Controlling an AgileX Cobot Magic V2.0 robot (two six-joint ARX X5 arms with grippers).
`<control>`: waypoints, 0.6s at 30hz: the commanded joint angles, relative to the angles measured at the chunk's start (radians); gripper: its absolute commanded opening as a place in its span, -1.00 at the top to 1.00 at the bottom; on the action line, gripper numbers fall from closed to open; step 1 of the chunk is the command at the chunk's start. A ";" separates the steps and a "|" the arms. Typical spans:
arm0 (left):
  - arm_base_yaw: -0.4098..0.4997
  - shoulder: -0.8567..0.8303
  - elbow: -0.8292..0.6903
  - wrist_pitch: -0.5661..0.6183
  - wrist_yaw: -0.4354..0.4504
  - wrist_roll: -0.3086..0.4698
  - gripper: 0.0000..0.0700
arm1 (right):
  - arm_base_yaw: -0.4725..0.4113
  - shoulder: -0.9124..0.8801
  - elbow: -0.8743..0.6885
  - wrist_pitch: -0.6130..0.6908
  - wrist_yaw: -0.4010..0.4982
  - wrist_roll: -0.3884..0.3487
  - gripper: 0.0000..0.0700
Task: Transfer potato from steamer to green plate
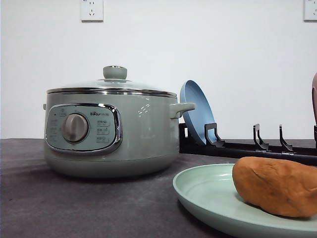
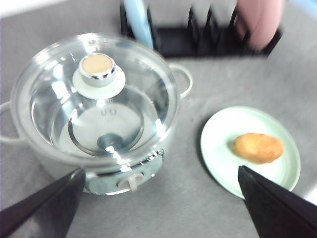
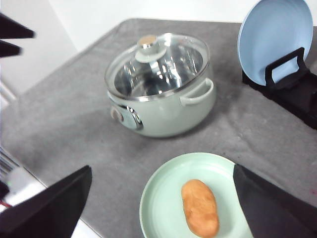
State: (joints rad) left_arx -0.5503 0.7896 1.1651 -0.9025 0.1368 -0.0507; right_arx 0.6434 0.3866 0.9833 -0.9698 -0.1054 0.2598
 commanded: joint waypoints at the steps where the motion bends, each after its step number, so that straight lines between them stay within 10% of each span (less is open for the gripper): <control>1: -0.007 -0.074 -0.042 0.026 0.006 -0.072 -0.82 | 0.009 0.004 0.012 0.000 0.000 -0.036 -0.65; 18: -0.007 -0.293 -0.109 -0.063 0.006 -0.101 -0.82 | 0.009 0.004 0.012 -0.004 -0.036 -0.040 -0.65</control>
State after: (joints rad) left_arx -0.5503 0.4953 1.0496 -0.9735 0.1373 -0.1468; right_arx 0.6434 0.3866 0.9833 -0.9812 -0.1390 0.2315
